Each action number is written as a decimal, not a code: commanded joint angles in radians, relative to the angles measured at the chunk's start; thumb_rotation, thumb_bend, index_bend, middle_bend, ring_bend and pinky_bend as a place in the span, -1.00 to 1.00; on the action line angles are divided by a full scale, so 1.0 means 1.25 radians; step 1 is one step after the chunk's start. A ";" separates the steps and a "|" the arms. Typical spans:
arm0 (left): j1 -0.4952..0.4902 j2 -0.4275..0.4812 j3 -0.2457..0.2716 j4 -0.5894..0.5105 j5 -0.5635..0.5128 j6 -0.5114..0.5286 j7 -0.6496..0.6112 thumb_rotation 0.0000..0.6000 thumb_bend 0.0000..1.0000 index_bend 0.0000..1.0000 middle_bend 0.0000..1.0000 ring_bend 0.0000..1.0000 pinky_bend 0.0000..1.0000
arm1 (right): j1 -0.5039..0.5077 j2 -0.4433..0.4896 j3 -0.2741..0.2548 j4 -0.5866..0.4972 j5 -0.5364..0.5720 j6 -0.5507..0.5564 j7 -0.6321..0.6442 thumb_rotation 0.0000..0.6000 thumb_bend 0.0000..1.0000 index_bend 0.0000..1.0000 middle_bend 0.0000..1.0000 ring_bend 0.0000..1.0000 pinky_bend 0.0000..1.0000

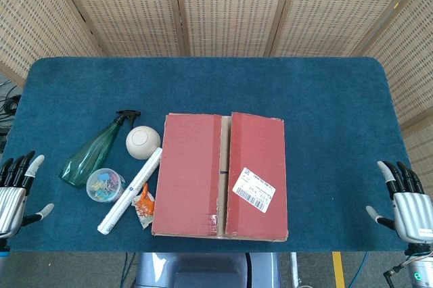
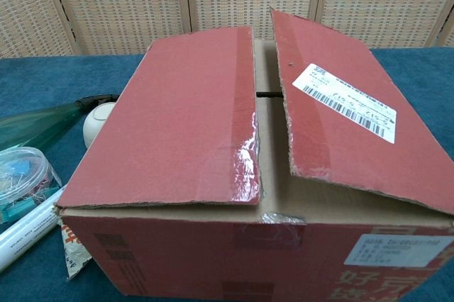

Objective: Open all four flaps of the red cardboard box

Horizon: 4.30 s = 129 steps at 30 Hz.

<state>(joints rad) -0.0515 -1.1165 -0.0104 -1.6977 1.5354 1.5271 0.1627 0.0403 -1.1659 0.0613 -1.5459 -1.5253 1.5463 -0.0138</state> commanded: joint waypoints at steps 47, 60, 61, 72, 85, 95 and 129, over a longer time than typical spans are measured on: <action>-0.020 0.023 -0.006 0.007 -0.007 -0.036 -0.027 1.00 -0.91 -0.99 -1.00 -0.90 -1.00 | 0.170 0.179 0.056 -0.173 -0.145 -0.111 0.177 1.00 1.00 -0.62 -0.63 -1.00 -0.82; -0.029 0.040 -0.008 -0.009 -0.021 -0.056 -0.016 1.00 -0.91 -0.99 -1.00 -0.90 -1.00 | 0.341 0.206 0.063 -0.224 -0.257 -0.243 0.347 1.00 1.00 -0.41 -0.52 -1.00 -0.82; -0.030 0.041 -0.008 -0.010 -0.021 -0.056 -0.015 1.00 -0.91 -0.99 -1.00 -0.90 -1.00 | 0.355 0.208 0.064 -0.228 -0.261 -0.257 0.350 1.00 1.00 -0.40 -0.52 -1.00 -0.82; -0.034 0.042 -0.009 -0.012 -0.032 -0.066 -0.011 1.00 -0.91 -0.99 -1.00 -0.90 -1.00 | 0.468 0.189 0.071 -0.261 -0.267 -0.362 0.355 1.00 1.00 -0.34 -0.49 -1.00 -0.82; -0.044 0.041 -0.010 -0.012 -0.045 -0.086 -0.007 1.00 -0.91 -0.99 -1.00 -0.90 -1.00 | 0.570 0.142 0.091 -0.274 -0.217 -0.463 0.319 1.00 1.00 -0.34 -0.49 -1.00 -0.82; -0.045 0.037 -0.006 -0.007 -0.056 -0.097 -0.012 1.00 -0.91 -0.99 -1.00 -0.90 -1.00 | 0.626 0.093 0.088 -0.259 -0.186 -0.529 0.267 1.00 1.00 -0.34 -0.49 -1.00 -0.82; -0.047 0.043 0.001 -0.008 -0.045 -0.097 -0.043 1.00 -0.91 -0.99 -1.00 -0.90 -1.00 | 0.639 0.100 0.051 -0.246 -0.141 -0.524 0.146 1.00 1.00 -0.16 -0.23 -0.92 -0.82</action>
<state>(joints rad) -0.1098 -1.0623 -0.0090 -1.7075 1.4792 1.4062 0.1091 0.8402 -1.0417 0.1263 -1.8532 -1.7023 0.8909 0.1686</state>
